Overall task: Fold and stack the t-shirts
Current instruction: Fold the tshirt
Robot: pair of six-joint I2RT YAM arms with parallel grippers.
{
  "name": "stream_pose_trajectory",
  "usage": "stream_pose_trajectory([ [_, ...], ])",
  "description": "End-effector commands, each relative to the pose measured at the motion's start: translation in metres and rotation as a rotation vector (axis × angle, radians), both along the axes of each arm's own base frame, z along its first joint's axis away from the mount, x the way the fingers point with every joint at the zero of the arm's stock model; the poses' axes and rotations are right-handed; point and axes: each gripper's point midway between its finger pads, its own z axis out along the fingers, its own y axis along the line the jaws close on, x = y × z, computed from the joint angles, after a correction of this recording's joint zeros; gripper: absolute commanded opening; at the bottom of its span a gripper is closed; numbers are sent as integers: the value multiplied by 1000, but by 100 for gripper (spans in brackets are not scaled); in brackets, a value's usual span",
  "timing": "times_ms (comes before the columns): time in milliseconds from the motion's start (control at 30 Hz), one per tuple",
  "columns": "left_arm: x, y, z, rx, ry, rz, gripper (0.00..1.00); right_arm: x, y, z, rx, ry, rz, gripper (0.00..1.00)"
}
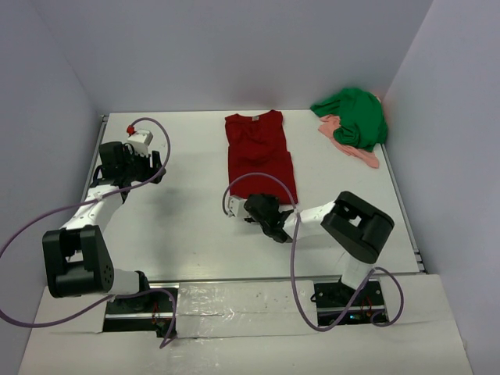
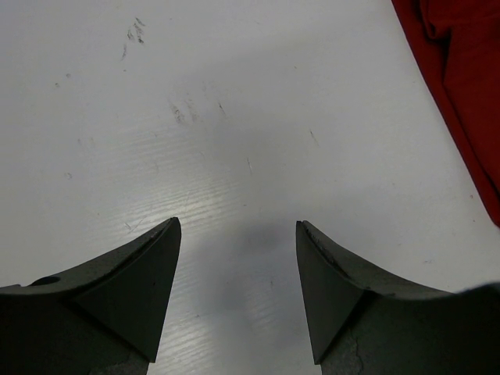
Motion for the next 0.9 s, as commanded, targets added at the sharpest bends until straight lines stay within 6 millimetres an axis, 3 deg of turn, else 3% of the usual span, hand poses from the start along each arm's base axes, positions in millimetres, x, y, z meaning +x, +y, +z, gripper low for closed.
stream_pose_trajectory([
  [0, 5, 0, 15, 22, -65, -9, 70, 0, 8, -9, 10, -20, 17, 51],
  [67, 5, 1, 14, 25, -63, -9, 70, 3, 14, -11, 12, -24, 26, 48],
  [133, 5, 1, 14, 28, -65, -7, 70, 5, 17, -18, -7, -14, 30, 38],
  [267, 4, 2, 14, 33, -67, -9, 70, 9, 17, -30, -53, -14, 40, 0],
  [433, 4, 2, 15, 35, -69, -10, 70, 6, 17, -29, -79, 21, 56, 0],
  [533, 4, 1, 16, 33, -68, -12, 70, -10, 20, -23, -60, 99, 68, 0],
  [567, 4, 1, 15, 34, -67, -13, 70, -16, 26, -13, -20, 109, 72, 0],
  [767, 5, -1, 19, 28, -70, -23, 70, -73, 37, 4, -12, 261, 130, 0],
  [867, 4, -1, 20, 28, -72, -23, 70, -113, 37, 6, -52, 381, 170, 0],
])
